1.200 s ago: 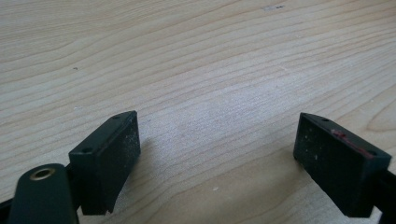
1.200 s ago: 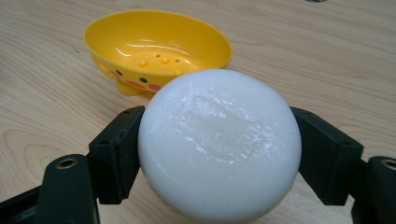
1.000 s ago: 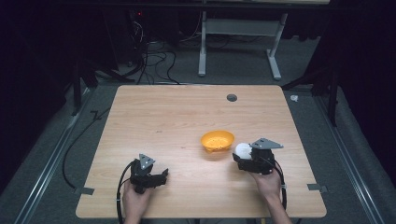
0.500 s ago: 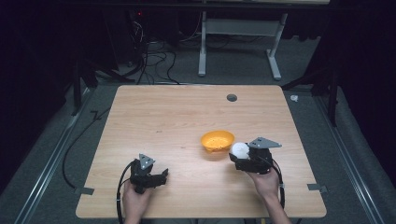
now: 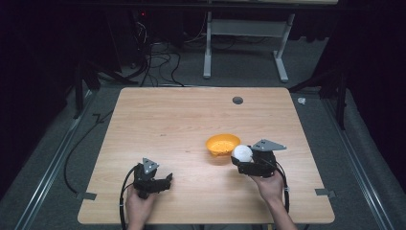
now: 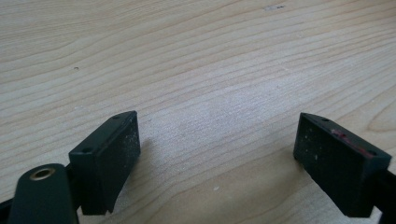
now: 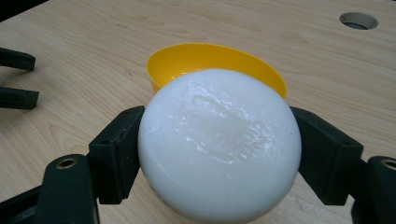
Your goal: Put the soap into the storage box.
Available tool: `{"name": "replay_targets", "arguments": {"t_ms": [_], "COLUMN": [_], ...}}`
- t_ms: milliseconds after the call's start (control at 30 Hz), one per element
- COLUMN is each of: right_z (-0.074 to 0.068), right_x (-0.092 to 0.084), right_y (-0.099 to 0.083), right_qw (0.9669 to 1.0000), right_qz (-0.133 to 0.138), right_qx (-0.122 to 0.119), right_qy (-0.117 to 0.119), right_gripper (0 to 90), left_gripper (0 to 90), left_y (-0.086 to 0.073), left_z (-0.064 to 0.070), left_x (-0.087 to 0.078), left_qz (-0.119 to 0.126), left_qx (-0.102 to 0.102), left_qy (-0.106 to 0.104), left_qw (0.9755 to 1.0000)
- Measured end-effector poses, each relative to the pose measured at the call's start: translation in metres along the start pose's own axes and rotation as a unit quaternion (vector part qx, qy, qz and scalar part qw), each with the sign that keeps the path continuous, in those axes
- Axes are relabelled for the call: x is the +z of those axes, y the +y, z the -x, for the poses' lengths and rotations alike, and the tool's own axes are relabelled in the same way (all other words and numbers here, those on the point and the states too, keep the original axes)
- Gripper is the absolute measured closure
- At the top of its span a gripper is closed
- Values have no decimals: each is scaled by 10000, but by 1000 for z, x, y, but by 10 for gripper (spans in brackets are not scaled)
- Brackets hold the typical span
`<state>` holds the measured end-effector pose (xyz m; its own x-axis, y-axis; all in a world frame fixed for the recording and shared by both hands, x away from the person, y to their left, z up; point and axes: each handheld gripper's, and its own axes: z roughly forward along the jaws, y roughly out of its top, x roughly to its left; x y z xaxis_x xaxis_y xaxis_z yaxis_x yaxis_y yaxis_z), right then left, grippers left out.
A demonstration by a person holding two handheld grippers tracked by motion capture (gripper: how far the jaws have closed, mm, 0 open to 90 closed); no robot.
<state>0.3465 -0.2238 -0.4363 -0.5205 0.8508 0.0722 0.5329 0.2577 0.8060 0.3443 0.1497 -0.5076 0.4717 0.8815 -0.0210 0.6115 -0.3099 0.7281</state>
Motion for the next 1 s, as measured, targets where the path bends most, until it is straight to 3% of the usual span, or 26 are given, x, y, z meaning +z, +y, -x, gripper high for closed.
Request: {"name": "replay_targets", "arguments": {"t_ms": [1000], "right_z": [-10], "right_x": [10], "right_y": [23], "right_qw": [9998], "right_qz": [-17], "right_qx": [-122], "right_qy": [186], "right_gripper": [246], "left_gripper": [150], "left_y": [0], "left_z": [0], "left_x": [0], "left_qz": [-16], "left_qx": [-1], "left_qy": [0], "left_qw": [10000]}}
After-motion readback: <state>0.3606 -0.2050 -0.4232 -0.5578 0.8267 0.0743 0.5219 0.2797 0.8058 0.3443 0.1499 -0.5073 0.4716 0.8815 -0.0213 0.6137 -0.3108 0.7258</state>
